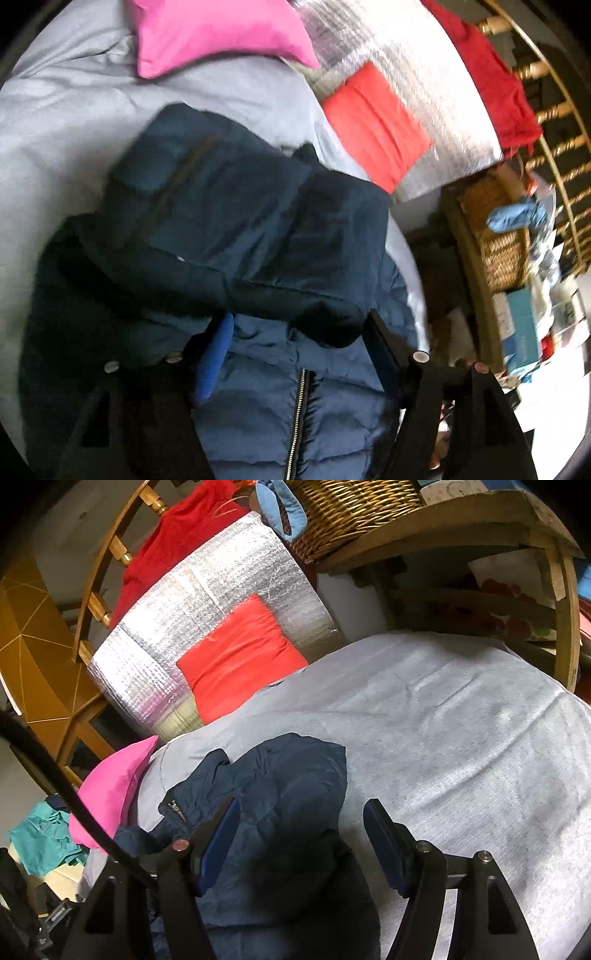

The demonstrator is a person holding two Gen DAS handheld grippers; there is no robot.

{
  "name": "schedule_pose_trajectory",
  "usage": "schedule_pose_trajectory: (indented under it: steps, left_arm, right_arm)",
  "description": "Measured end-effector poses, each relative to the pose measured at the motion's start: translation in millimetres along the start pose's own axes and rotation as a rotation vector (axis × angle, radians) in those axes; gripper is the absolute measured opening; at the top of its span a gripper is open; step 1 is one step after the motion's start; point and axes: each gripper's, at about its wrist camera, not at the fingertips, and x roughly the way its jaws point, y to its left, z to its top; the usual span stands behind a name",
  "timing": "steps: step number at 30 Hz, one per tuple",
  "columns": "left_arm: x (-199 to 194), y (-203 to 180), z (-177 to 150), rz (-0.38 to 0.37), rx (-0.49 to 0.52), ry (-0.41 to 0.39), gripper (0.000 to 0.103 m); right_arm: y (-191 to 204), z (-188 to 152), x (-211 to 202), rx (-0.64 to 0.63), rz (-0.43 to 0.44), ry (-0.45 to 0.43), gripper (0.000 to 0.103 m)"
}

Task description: Fold large clothes

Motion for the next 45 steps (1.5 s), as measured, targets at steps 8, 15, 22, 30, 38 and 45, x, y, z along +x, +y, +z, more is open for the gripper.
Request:
schedule_pose_trajectory:
  steps: [8, 15, 22, 30, 38, 45]
  left_arm:
    - [-5.3, 30.4, 12.0, -0.177, -0.205, 0.076, 0.081]
    - [-17.7, 45.4, 11.7, -0.197, -0.229, 0.167, 0.081]
    - [-26.8, 67.8, 20.7, -0.196, -0.301, 0.044, 0.082]
    - [2.8, 53.7, 15.7, -0.263, -0.321, 0.076, 0.081]
    - [4.4, 40.1, 16.9, -0.232, -0.250, -0.015, 0.040]
    - [6.5, -11.5, 15.6, -0.145, -0.009, -0.060, 0.019]
  right_arm:
    - [11.5, -10.6, 6.5, -0.028, 0.006, 0.027, 0.072]
    - [15.4, -9.5, 12.4, -0.034, 0.014, 0.035, 0.072]
    - [22.6, -15.3, 12.3, -0.061, 0.017, 0.042, 0.072]
    - [23.2, -16.8, 13.3, -0.069, 0.016, 0.049, 0.072]
    - [15.2, -14.3, 12.9, -0.070, 0.009, 0.055, 0.072]
    - [7.6, -11.3, 10.9, -0.060, 0.006, 0.053, 0.072]
